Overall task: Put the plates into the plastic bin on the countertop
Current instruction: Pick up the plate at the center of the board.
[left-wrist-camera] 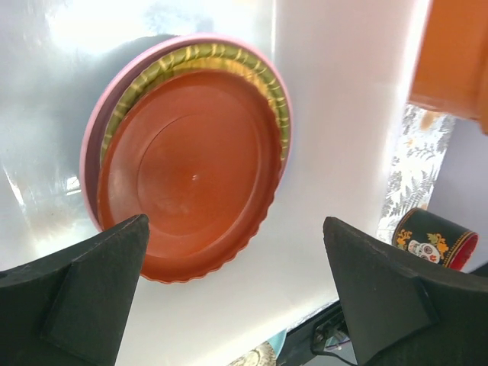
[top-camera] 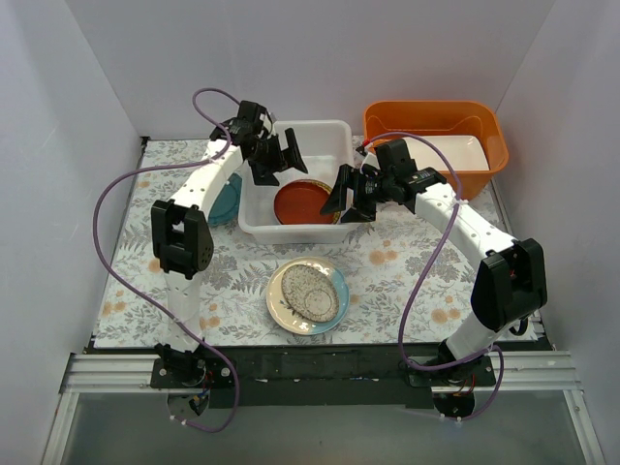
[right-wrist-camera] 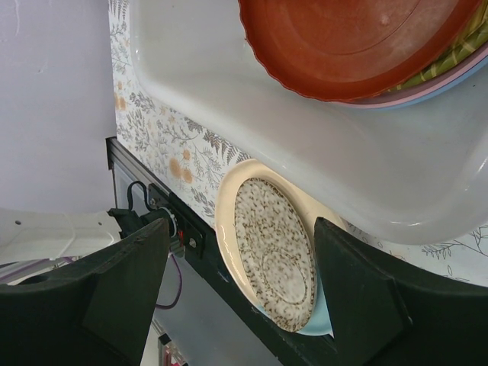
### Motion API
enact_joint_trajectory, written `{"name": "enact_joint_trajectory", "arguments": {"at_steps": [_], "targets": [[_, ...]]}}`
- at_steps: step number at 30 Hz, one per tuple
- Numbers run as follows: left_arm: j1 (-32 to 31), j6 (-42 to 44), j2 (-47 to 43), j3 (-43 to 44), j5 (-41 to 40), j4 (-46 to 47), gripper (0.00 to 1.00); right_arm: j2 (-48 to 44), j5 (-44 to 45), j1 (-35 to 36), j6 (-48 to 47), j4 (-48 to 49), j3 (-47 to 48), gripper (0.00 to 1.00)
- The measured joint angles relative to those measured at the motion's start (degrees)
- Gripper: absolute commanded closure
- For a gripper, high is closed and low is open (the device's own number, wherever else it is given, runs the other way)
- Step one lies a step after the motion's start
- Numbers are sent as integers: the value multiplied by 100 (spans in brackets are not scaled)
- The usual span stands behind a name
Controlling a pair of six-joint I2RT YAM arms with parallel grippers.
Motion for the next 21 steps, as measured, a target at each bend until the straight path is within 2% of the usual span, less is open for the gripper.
{"name": "enact_joint_trajectory", "arguments": {"at_steps": [12, 21], "targets": [[92, -17, -98, 96, 20, 26, 2, -2, 0, 0, 0, 0, 0, 16], [562, -15, -358, 26, 37, 37, 2, -13, 0, 0, 0, 2, -2, 16]]}}
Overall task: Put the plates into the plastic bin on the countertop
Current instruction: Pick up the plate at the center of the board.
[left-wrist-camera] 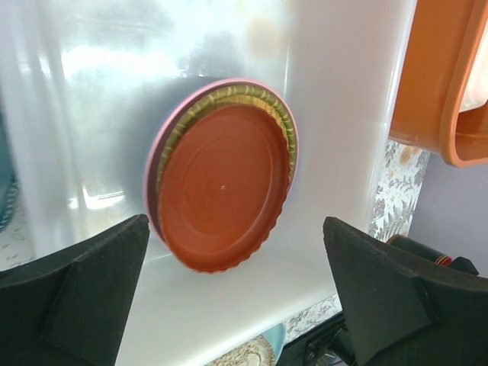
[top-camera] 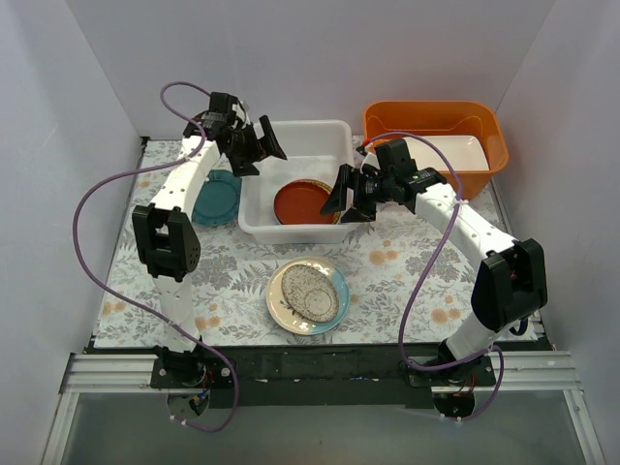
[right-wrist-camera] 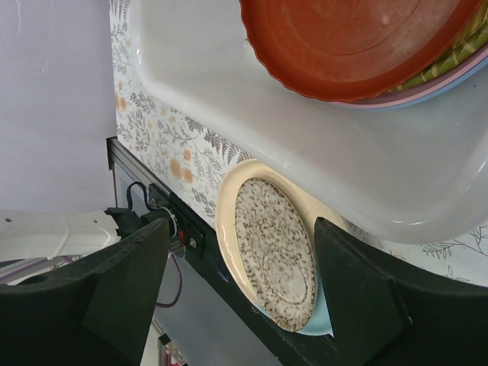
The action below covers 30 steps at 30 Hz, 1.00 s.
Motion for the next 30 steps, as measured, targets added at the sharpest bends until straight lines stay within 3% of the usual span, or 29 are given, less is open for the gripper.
{"name": "enact_joint_trajectory", "arguments": {"at_steps": [12, 30], "targets": [[1130, -20, -782, -1058, 254, 308, 2, -9, 0, 0, 7, 2, 0, 16], [2323, 7, -885, -2245, 422, 577, 2, -7, -2, 0, 2, -7, 2, 16]]}}
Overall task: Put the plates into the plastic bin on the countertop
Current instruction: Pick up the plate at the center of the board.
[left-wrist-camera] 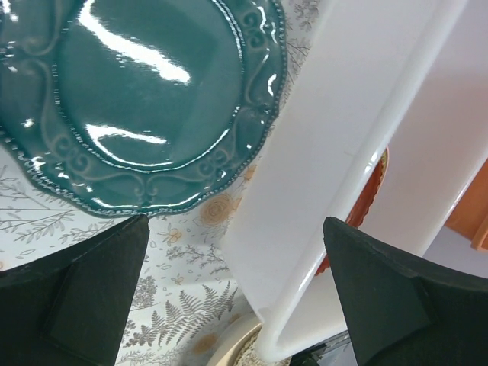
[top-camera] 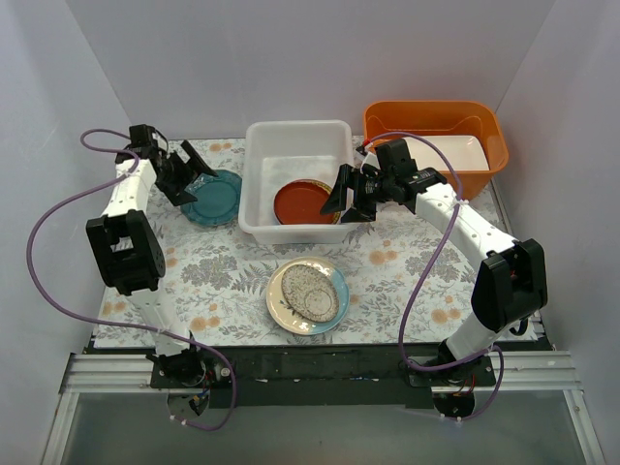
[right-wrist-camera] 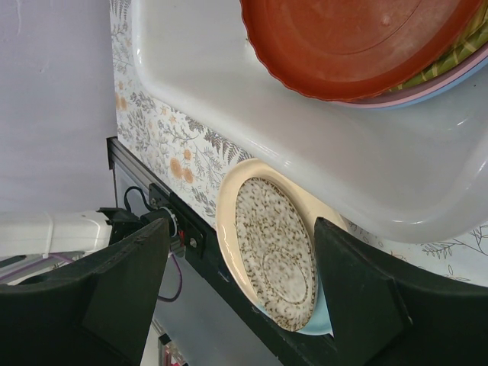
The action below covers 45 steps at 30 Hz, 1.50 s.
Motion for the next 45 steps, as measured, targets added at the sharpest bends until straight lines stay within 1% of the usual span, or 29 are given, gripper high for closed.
{"name": "enact_joint_trajectory", "arguments": {"at_steps": [7, 14, 26, 32, 45], "targets": [[463, 59, -79, -273, 66, 68, 2, 13, 0, 0, 0, 2, 0, 17], [758, 107, -114, -586, 125, 166, 2, 39, -2, 0, 2, 2, 0, 16], [951, 146, -81, -782, 127, 319, 2, 85, -4, 0, 2, 2, 13, 16], [951, 144, 210, -793, 111, 437, 4, 101, -4, 0, 0, 0, 13, 17], [951, 83, 603, -807, 85, 660, 17, 114, -4, 0, -4, -4, 24, 17]]}}
